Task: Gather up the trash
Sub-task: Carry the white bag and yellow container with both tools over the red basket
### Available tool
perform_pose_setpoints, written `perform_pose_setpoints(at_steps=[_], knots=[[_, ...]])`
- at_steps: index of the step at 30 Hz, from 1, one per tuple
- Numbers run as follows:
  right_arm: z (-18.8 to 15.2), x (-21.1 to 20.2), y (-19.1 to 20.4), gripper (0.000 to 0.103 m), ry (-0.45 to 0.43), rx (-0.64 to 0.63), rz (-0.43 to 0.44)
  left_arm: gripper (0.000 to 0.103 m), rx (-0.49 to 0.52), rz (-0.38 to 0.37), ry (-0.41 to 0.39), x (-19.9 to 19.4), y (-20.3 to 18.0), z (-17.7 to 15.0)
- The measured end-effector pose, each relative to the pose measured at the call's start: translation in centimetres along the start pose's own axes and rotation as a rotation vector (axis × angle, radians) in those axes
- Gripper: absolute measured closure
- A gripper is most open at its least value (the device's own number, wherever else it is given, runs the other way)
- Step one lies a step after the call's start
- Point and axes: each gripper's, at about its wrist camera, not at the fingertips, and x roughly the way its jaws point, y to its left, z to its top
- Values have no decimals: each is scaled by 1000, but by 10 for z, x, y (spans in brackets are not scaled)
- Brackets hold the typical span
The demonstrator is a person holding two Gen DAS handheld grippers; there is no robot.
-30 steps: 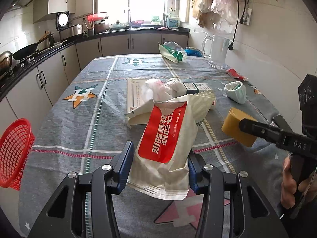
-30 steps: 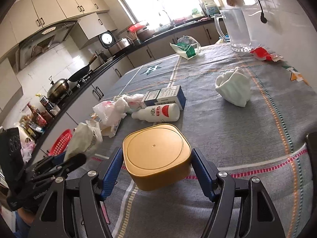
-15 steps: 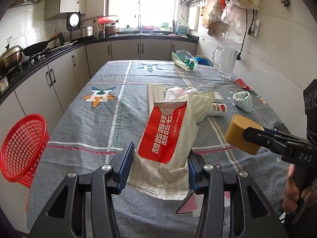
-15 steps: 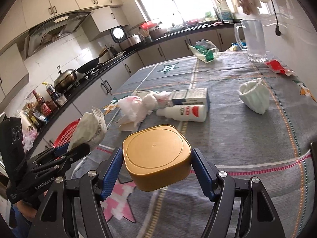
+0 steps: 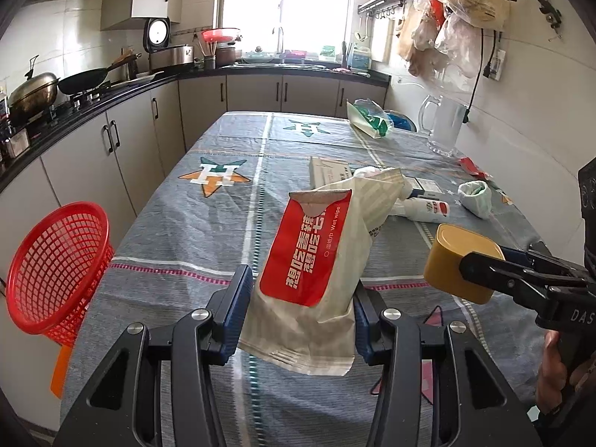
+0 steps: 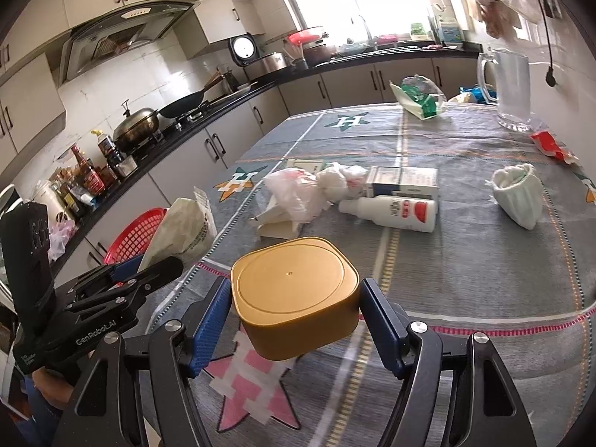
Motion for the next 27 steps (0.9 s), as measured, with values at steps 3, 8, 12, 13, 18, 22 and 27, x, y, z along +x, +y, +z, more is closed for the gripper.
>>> perform_pose_setpoints(at_steps=[3,8,12,13,18,22,27], knots=[[1,3,6,28,5,-10,4,56,-9,5,-2,-1,6,-1],[2,11,17,28,21,-28,11,56,-28,14,-6,-3,16,-2],[5,15,24,28,30,-43,16,56,-46,21,-13,-6,25,-2],[5,17,24,28,32,-46,18,56,-52,23,-16,-6,29,-2],[5,24,34,28,50,-64,22,56,-75,30,-21,-7,39,-3],[7,28,42,28,56,-82,25,56,-94,34,-23,-8,49,-4],[10,31,54,28,54,-106,33,56,-113,38,-29,-10,62,-5]])
